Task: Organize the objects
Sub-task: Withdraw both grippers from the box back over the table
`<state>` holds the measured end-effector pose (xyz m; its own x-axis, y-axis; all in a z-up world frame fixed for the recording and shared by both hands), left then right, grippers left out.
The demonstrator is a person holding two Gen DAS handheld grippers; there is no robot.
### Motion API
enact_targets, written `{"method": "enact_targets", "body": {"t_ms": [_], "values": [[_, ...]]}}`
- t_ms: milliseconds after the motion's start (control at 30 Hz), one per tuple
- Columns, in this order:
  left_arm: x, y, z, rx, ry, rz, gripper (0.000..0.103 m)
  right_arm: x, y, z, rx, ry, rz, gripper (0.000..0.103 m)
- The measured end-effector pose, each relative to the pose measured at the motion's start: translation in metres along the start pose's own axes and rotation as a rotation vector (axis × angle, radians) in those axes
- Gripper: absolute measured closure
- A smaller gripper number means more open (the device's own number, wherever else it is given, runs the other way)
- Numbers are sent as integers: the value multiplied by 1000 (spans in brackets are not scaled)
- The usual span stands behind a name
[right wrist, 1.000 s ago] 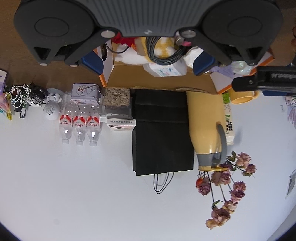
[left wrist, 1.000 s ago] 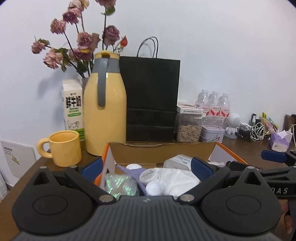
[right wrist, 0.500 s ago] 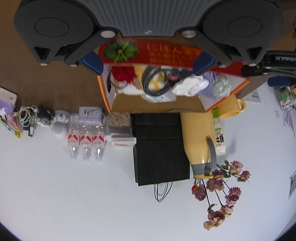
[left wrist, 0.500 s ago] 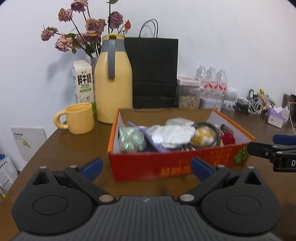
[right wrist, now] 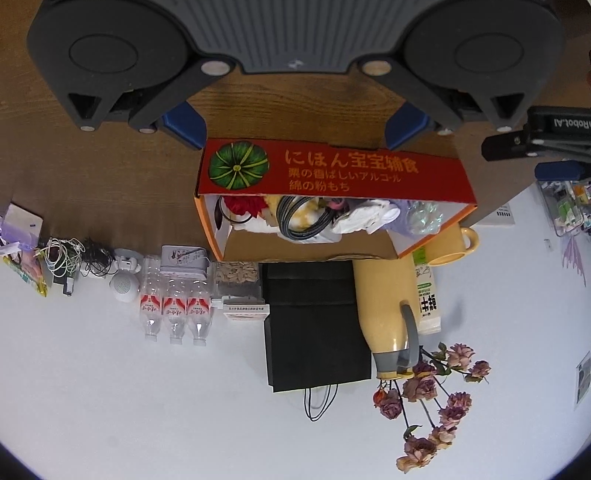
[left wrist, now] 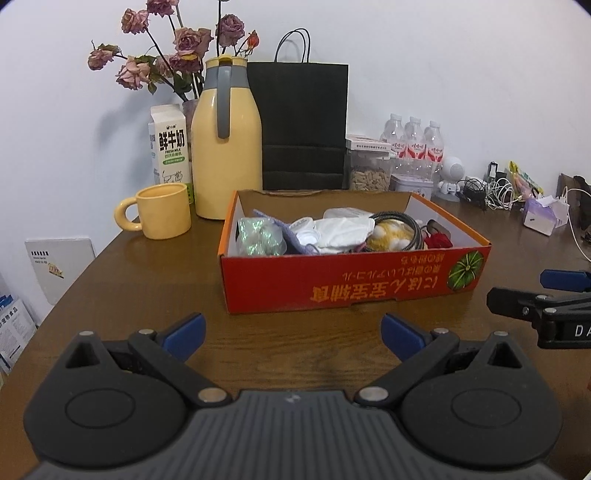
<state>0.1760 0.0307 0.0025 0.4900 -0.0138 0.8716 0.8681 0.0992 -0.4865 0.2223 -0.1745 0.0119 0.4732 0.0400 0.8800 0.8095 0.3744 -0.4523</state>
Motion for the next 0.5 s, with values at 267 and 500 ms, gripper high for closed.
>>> {"method": "enact_targets", "body": {"t_ms": [267,500], "values": [[-4,-3,1,3,-4,10,0,-3,-3,3,0,-3,3,0],[-4,-3,1,3,-4,9,0,-3,-4,4,0,-6,3,0]]}}
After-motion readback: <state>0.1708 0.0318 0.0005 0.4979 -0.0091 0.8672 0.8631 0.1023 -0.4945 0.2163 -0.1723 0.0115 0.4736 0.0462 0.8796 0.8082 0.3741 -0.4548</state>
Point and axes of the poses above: each gripper's, at about its wrist camera, not at the fingertips, and y roughly the way its jaws point, z to its left, x to its top, the point moved 7 cm from there along y, roughly the way its jaws point, and after that the axes turned 5 degrees about y, right-handed, at the moved point
